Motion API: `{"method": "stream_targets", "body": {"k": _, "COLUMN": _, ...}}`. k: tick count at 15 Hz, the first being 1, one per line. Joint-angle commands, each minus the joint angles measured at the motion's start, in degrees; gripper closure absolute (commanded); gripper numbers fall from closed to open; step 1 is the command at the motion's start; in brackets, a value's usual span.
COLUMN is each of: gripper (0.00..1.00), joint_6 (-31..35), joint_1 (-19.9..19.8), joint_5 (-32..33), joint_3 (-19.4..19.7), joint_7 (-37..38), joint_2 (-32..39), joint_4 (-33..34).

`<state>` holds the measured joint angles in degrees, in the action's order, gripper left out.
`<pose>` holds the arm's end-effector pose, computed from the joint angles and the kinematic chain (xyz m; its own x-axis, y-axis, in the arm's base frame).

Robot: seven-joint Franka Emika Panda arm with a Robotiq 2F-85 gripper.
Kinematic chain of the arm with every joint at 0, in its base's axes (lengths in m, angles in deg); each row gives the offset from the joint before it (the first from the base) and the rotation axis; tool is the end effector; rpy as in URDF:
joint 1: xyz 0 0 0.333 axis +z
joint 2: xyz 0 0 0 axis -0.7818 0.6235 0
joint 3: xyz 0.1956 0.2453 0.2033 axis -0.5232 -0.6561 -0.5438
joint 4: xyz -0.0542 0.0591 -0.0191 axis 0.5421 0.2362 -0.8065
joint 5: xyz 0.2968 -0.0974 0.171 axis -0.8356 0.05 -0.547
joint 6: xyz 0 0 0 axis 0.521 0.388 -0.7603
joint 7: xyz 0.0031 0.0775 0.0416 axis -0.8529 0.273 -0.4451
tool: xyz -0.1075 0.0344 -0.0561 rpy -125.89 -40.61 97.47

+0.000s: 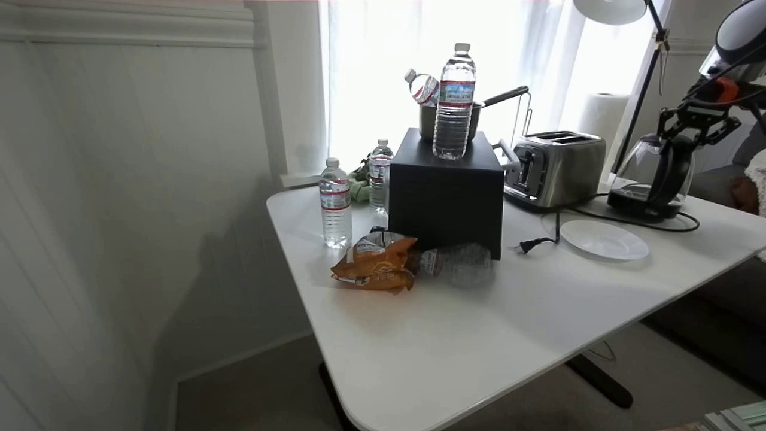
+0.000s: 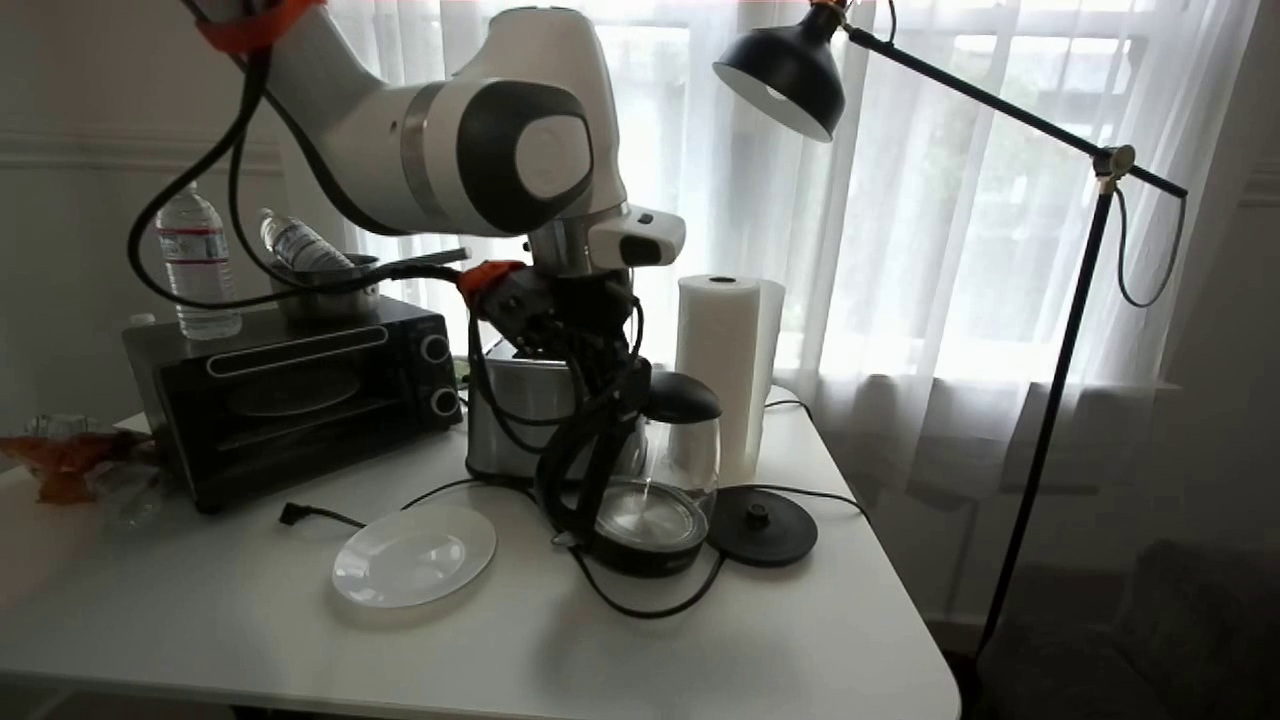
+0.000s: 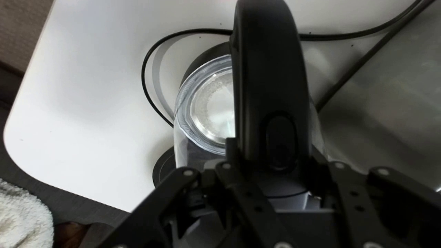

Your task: Pick up the kettle, then place it on the table

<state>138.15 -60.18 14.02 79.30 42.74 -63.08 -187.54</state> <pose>0.4484 -0.1117 0.4243 0.7499 -0.6052 0.2672 -0.6067 -0.7901 -0.0869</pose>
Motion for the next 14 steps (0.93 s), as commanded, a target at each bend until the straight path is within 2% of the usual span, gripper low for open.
{"method": "stream_targets", "body": {"k": 1, "gripper": 0.8, "joint_6": 5.3, "joint_1": -0.5, "joint_5": 2.8, "joint_3": -1.1, "joint_7": 1.4, "joint_2": -1.3, "joint_4": -3.4}}
{"method": "stream_targets", "body": {"k": 10, "gripper": 0.8, "joint_6": 9.6, "joint_1": -0.8, "joint_5": 6.8, "joint_3": -2.5, "joint_7": 1.1, "joint_2": -1.2, "joint_4": -7.5}}
{"method": "stream_targets", "body": {"k": 14, "gripper": 0.8, "joint_6": 14.3, "joint_1": -2.3, "joint_5": 12.3, "joint_3": -3.0, "joint_7": 3.3, "joint_2": -1.3, "joint_4": -8.6}}
